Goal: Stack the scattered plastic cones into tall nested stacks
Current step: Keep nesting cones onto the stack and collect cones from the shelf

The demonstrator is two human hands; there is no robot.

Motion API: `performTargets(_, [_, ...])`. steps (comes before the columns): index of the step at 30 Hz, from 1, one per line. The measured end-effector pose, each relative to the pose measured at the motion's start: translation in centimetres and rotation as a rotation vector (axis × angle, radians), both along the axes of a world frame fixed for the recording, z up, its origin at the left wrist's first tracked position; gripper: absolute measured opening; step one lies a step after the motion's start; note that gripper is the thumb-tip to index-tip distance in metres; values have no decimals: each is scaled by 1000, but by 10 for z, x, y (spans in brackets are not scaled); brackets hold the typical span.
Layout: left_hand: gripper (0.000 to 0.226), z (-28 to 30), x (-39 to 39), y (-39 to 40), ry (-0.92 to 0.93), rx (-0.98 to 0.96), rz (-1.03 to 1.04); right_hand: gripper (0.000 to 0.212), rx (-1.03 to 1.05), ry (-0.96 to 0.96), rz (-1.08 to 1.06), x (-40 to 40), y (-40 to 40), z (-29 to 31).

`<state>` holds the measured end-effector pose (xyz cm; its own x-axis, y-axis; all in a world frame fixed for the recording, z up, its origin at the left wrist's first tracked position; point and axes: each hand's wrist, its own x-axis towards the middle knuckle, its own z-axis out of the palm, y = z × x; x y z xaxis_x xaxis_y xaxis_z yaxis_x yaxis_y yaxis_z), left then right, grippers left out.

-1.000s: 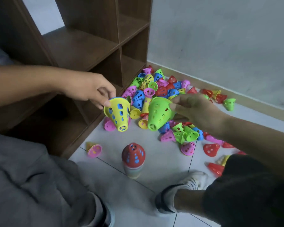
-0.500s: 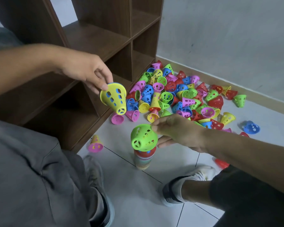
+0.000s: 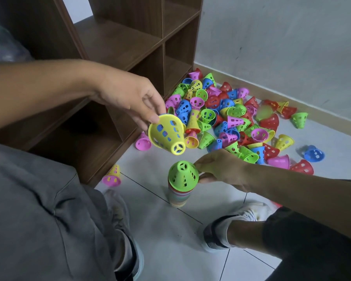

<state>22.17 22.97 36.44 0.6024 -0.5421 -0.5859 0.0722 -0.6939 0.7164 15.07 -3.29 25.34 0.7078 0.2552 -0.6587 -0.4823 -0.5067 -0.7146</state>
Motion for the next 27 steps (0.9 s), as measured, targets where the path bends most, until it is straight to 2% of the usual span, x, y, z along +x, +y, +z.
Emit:
performTargets(5, [21, -12, -4, -16, 94, -56, 8, 15, 46, 31, -12, 5, -6, 0])
performTargets(13, [30, -42, -12, -32, 251, -108, 58, 17, -29, -28, -15, 27, -22, -3])
performTargets(18, [26, -66, -22, -37, 291, -114, 82, 21, -51, -49, 26, 40, -27, -1])
performTargets(23, [16, -90, -27, -38, 265, -108, 163, 27, -150, -119, 152, 59, -34, 2])
performTargets(27, [14, -102, -30, -38, 240, -110, 215, 27, -175, -156, 176, 74, -32, 5])
